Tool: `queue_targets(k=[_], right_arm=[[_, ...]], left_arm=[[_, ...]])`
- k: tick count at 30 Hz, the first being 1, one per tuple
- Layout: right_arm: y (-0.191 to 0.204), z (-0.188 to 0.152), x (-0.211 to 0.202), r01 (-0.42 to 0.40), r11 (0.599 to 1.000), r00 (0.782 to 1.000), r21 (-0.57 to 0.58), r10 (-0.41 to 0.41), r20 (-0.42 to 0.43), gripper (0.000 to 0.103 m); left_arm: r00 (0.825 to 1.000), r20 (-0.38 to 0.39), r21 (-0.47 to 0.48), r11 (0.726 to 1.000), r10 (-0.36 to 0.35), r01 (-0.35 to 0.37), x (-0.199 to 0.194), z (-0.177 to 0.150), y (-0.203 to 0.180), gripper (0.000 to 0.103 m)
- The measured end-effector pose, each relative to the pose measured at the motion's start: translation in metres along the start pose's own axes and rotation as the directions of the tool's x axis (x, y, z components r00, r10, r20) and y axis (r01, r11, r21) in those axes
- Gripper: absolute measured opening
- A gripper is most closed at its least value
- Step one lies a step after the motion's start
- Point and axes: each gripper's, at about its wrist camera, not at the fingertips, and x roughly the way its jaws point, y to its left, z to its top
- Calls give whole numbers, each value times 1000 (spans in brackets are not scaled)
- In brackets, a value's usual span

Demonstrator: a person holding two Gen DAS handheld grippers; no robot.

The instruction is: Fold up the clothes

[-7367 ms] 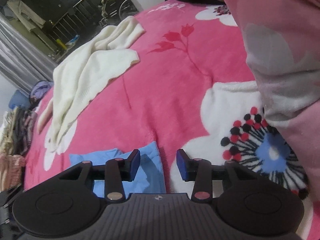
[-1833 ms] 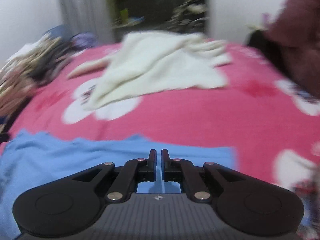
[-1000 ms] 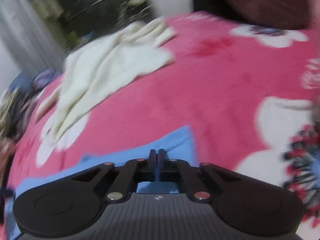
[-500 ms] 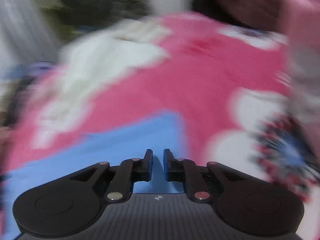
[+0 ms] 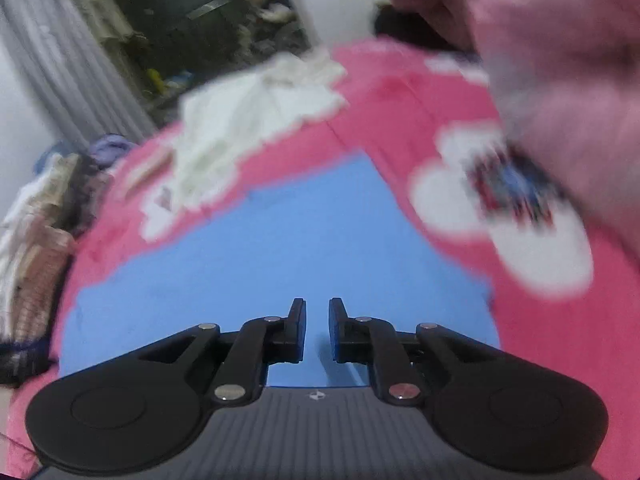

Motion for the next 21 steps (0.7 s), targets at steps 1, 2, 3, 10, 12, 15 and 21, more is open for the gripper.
queue_targets(k=[1,2,3,10,12,15,21], right_arm=[[-14,-5,0,51,998,999,35,-51,8,12],[-30,-10,-3,106,992,994,73,-108,22,3],[-45,-11,-11,137,981,989,134,-144,43,1],[-46,-15,-64,81,971,969,225,-130,212,11],[-32,-20,-51,24,979,982,201,-61,181,11],[-27,-30,-22,54,972,998,228,-63,32,7],[-50,-42,-52,300,897,944,324,-328,32,14]], left_arm=[[999,-44,-18,999,-30,29,5,-10,1,55],[995,-86,-38,998,-60,57,11,-19,3,56],[995,-82,-70,996,-54,49,4,-21,12,58],[990,-27,-141,981,-138,133,-30,-32,27,61],[982,-61,-76,982,-180,176,-23,-38,11,61],[981,-145,23,991,-131,135,-4,-57,-6,61],[982,-137,-25,992,-127,125,-18,-62,10,62]])
